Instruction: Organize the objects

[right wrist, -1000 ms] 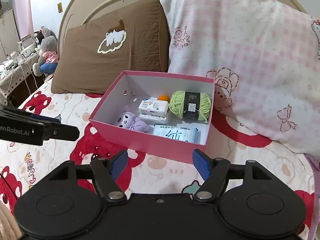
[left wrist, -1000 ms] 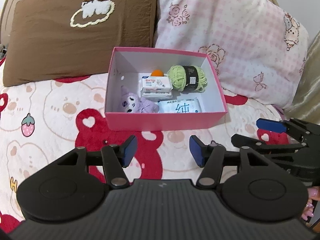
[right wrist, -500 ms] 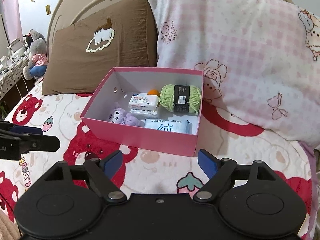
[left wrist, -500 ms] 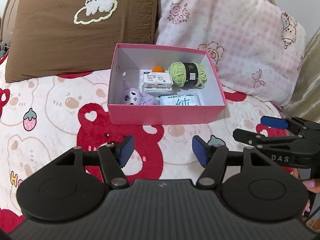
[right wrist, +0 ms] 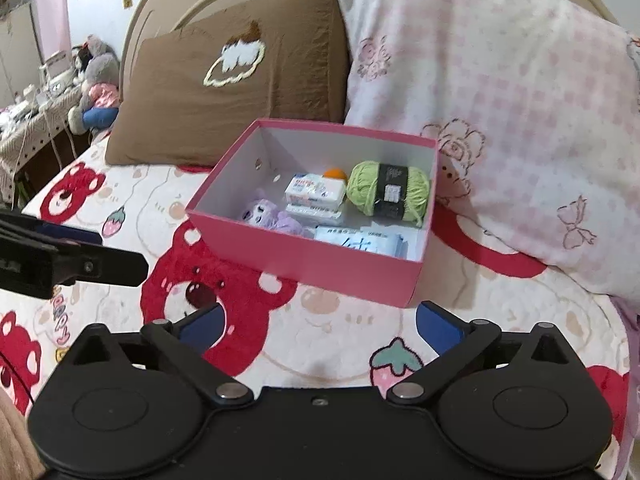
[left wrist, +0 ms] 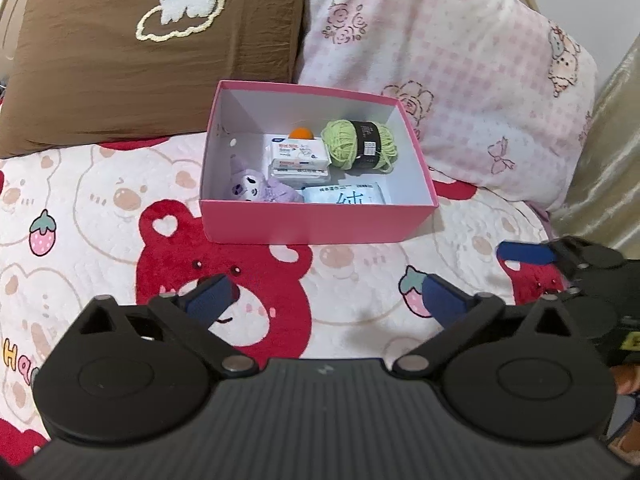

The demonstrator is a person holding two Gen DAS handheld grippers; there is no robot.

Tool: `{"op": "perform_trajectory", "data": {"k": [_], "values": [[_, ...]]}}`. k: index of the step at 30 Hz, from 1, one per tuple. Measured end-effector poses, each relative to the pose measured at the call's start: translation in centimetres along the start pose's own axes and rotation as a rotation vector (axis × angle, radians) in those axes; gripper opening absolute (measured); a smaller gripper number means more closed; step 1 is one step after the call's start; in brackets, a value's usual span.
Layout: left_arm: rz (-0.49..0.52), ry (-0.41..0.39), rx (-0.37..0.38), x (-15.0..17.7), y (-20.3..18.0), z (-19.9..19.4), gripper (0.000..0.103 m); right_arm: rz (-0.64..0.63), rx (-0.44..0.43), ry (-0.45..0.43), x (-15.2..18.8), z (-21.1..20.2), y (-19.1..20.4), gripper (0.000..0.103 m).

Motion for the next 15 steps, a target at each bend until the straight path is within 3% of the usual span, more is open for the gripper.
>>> {"op": "perform_trajectory", "data": {"k": [7, 15], "values": [[0.003, 0.027, -0.028, 0.4, -0.4, 0.6, 0.103, 0.050, -0.044, 0.061, 0.8, 1.3, -0.3, 0.103], [-0.009, 0.075, -0.113, 1.0, -0.2, 1.0, 0.103, 0.059, 0.029, 0.056, 0.6, 1.1, -1.0, 0.103]]}}
Point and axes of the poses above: each gripper's, at about its wrist camera, not at the fingertips, and z roughly the way its jaws point, y to its left, x to its underside, the point moved 1 cm from there along z, roughly the way its jaws point, and after that the axes turned 8 degrees about x, right-handed, at the moved point
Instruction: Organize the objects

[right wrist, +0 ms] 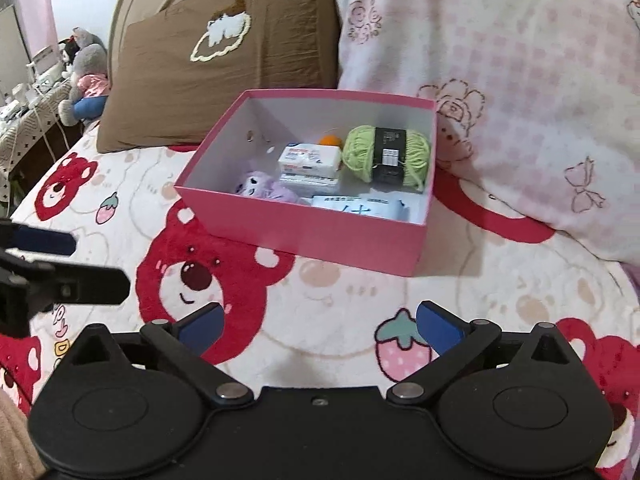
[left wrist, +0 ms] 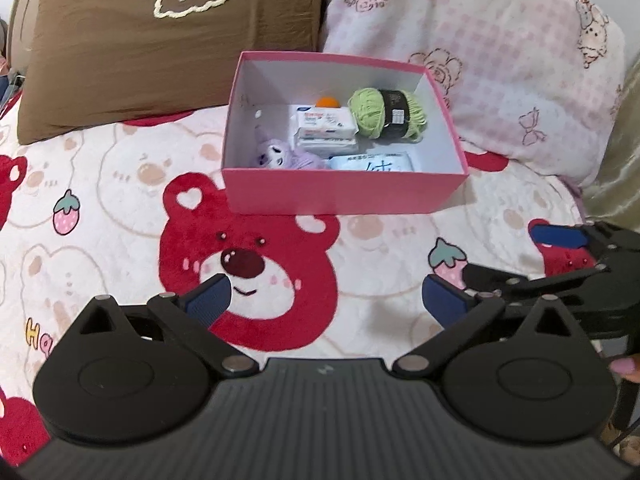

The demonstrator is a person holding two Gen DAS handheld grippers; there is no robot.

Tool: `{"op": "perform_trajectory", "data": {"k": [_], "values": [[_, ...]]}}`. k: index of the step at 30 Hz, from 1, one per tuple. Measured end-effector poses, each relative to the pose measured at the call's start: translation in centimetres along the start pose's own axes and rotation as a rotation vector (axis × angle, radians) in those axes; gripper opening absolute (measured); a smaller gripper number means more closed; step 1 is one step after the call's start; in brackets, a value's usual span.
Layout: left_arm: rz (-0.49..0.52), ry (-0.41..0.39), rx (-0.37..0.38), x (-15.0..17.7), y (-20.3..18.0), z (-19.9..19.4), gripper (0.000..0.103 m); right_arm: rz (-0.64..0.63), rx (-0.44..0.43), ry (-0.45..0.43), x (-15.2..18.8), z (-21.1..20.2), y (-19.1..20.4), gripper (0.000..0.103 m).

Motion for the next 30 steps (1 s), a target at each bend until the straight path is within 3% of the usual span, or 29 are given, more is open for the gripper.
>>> {"op": "perform_trajectory", "data": {"k": [9, 14, 19, 30], "values": [[-0.030, -0.009, -0.002, 0.0, 1.1, 0.7, 0.103, 0.073, 0.053, 0.000, -0.1, -0.1, -1.5, 0.103], [-0.008, -0.014, -0.054, 0.3, 1.5, 1.5, 0.103, 0.093, 0.071, 0.001, -0.3, 0.2, -1.5, 0.103], [-0.036, -0.009, -0.041, 0.5, 1.9, 1.9, 0.103, 0.073, 0.107, 0.019, -0.1, 0.5, -1.0, 0.103], [-0.040, -0.005, -0.040, 0.5, 1.6, 2.1, 0.103, 0.060, 0.061, 0.020, -0.2, 1.0, -0.5, 0.103]]}}
Point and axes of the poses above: each gripper's, at about its wrist camera, not at the fingertips, and z roughly the way its jaws point, y to its left, x to its underside, the point moved 1 cm from there along z, roughly the way its jaws point, and after that the axes turned 8 degrees about x, right-handed, at the moved point
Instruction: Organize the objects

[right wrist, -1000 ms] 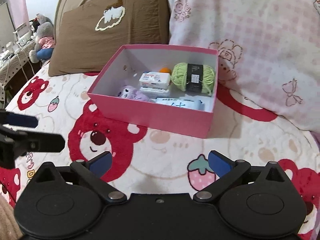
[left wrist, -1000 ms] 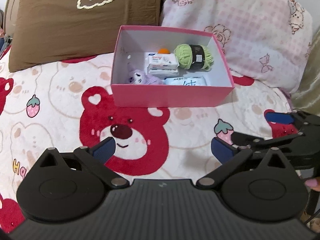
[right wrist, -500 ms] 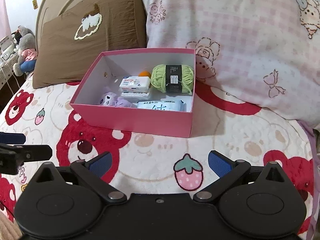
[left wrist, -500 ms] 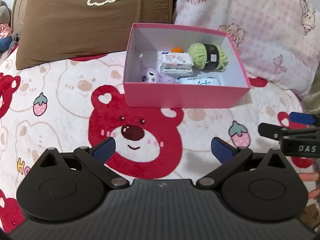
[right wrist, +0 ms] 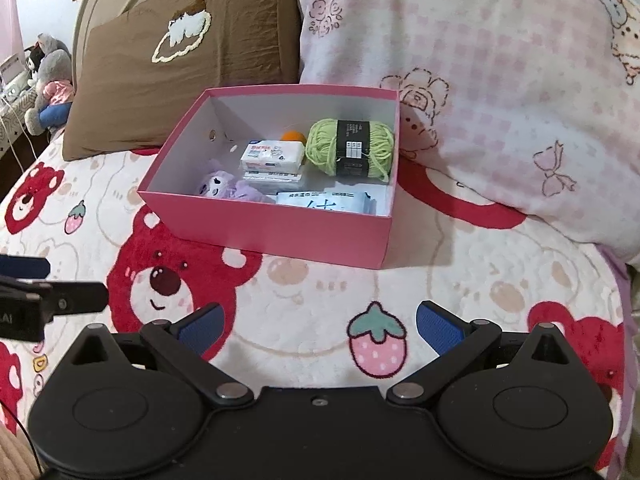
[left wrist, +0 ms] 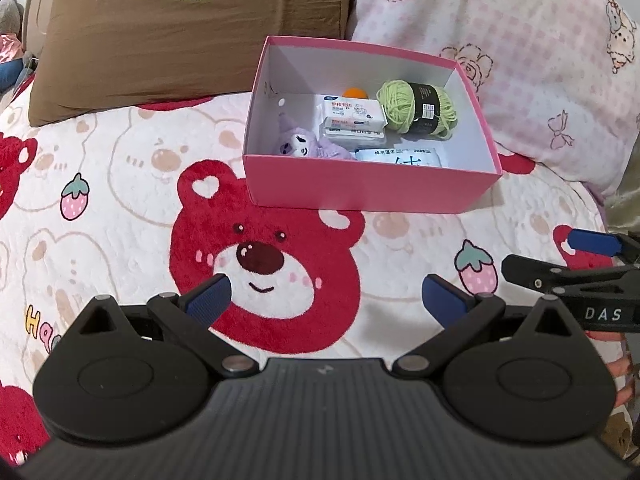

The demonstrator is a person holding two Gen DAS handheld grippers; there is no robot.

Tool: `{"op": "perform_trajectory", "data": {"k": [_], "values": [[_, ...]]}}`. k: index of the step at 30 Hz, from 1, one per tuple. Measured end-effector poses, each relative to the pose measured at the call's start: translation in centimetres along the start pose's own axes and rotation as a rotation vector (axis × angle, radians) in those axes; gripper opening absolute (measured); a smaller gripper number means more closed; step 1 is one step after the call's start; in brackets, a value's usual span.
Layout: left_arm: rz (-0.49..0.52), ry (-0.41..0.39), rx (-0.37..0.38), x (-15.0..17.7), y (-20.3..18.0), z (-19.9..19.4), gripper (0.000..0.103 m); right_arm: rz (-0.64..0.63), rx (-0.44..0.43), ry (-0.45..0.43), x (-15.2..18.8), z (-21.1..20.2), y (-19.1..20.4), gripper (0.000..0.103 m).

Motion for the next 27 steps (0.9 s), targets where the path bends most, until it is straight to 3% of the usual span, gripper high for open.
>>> {"op": "perform_trajectory", "data": {"k": [8, 12, 16, 21, 27], "values": [[-0.018, -0.003, -0.037, -0.1, 0.6, 0.2, 0.103, -0.011, 0.044, -0.025, -0.3, -0.6, 0.0, 0.103], [-0.036, 0.034, -0.110, -0.1, 1.1, 0.7, 0.103, -0.015, 0.028, -0.024, -0.6, -1.1, 0.3, 0.103], [-0.054, 0.045, -0.095, -0.1, 1.7, 0.9, 0.103, -0.005, 0.015, -0.018, -0.7, -1.2, 0.4, 0.103], [0.028, 0.037, -0.145, -0.2, 0.9, 1.1, 0.103, -0.002, 0.011, -0.012, -0.7, -0.7, 0.5, 0.103], [0.027, 0.031, -0.116, -1.1, 0.7, 1.1, 0.103, 0.016, 0.019, -0.016, -0.9, -0.4, 0.3, 0.103]]}}
Point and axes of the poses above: each gripper's, at about its wrist camera, not at the fingertips, and z roughly the way its jaws point, y to its left, x to its underside, the point moved 1 cm from there along z, roughly the way its jaws point, and after that the axes turned 8 degrees about x, right-handed, at the moved point
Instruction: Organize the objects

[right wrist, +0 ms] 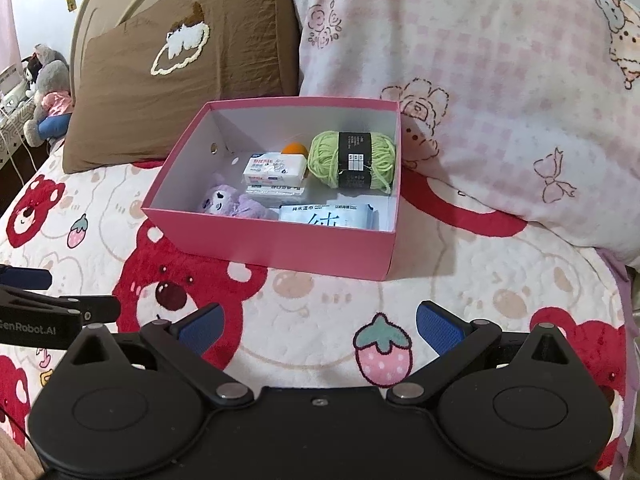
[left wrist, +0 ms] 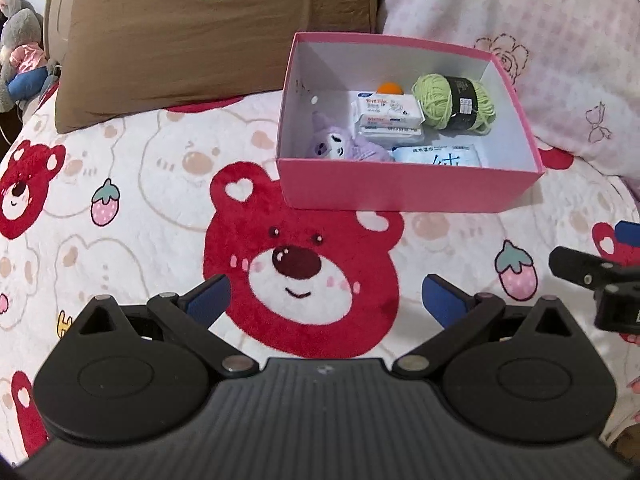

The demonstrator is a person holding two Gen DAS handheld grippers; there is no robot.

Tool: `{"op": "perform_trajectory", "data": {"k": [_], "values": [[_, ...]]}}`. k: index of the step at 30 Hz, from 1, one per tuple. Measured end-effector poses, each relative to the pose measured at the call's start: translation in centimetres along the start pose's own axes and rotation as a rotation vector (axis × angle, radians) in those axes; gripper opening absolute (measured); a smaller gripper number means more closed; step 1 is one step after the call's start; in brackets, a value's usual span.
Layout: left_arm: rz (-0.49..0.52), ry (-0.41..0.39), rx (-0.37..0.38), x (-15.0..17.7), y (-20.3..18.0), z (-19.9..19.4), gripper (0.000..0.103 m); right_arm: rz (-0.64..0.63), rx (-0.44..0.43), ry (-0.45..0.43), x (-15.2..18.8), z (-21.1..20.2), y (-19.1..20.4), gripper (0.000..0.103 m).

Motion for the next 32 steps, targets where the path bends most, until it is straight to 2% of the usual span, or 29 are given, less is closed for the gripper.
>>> {"op": "perform_trajectory", "data": {"k": [9, 32], "values": [[-0.021, 0.016, -0.015, -0.09, 0.56, 0.17, 0.103, 0.005, 0.000, 0.000, -0.15, 0.18, 0.11, 0.103], [0.014, 0.027, -0.018, -0.22, 0.32, -0.11, 0.103, 0.011, 0.010, -0.012, -0.16, -0.02, -0.29, 0.103]]}}
Point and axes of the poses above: each gripper's, at about its wrist camera, not at the fingertips, and z roughly the way its jaws point, y to its left, x to its underside, the point moved 1 cm from there along z, roughly the way its jaws point, and after that the axes turned 8 degrees about x, right-handed, at the moved point
